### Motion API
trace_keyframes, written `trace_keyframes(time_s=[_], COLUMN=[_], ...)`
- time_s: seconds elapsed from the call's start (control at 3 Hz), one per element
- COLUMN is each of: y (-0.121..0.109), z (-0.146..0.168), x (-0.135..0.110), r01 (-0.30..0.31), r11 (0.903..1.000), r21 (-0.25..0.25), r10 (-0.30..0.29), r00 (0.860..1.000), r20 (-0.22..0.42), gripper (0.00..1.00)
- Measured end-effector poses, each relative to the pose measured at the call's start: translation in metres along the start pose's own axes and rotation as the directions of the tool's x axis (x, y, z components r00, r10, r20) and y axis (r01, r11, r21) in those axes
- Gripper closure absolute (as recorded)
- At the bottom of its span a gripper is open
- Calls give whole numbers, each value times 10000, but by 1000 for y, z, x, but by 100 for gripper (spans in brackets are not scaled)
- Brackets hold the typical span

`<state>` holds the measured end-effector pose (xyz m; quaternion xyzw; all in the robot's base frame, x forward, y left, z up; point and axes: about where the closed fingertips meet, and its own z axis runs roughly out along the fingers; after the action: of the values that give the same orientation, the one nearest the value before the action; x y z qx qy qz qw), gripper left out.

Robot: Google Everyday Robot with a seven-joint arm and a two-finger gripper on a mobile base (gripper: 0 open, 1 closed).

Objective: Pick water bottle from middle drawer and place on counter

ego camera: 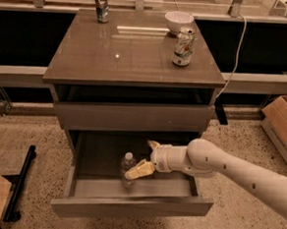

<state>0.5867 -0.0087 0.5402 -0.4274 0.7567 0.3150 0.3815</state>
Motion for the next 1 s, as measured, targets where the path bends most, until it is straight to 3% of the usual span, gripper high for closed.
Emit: trace_keyframes(time_s=[0.33, 0.67, 1.0], y=[-9, -5, 0], z=[34, 72, 87], x=[12, 26, 34], r01=[-485, -1000, -1286], r11=[9988, 9936, 9890], r21=[-109, -527, -733], r10=[490, 1036, 1339], r00=[9976, 9922, 9883], r20=[479, 695, 735], gripper=[0, 0, 0])
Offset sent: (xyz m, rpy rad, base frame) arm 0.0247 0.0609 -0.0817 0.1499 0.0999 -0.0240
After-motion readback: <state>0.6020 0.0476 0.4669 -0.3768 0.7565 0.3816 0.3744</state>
